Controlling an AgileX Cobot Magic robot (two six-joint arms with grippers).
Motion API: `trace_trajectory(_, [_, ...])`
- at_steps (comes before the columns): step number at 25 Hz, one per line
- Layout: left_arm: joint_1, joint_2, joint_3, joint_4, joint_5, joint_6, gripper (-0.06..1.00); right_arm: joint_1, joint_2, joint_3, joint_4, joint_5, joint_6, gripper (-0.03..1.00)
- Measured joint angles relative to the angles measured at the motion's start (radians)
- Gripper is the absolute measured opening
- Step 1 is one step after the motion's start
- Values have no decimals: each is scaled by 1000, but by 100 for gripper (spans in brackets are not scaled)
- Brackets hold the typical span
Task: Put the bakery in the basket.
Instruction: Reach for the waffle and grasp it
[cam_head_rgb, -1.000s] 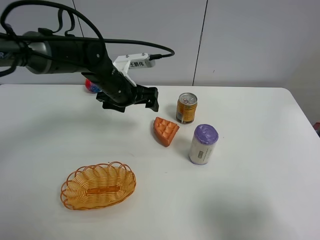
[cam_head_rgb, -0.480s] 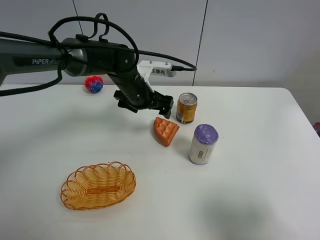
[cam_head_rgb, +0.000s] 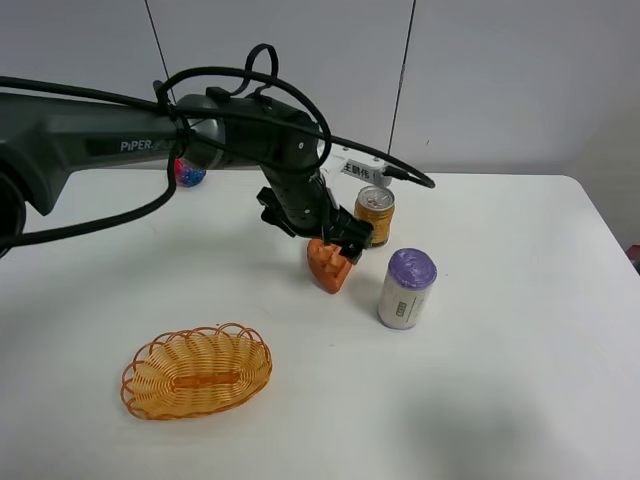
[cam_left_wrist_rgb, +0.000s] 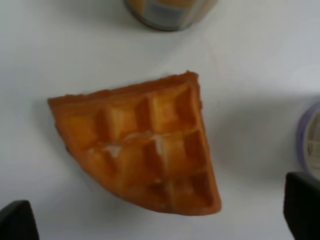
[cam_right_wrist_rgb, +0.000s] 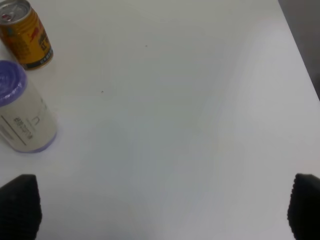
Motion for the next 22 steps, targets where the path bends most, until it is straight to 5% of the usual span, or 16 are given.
trace_trajectory(22, [-9,71,0,59,-62,-1,100,0,0,0,0,0,0,99])
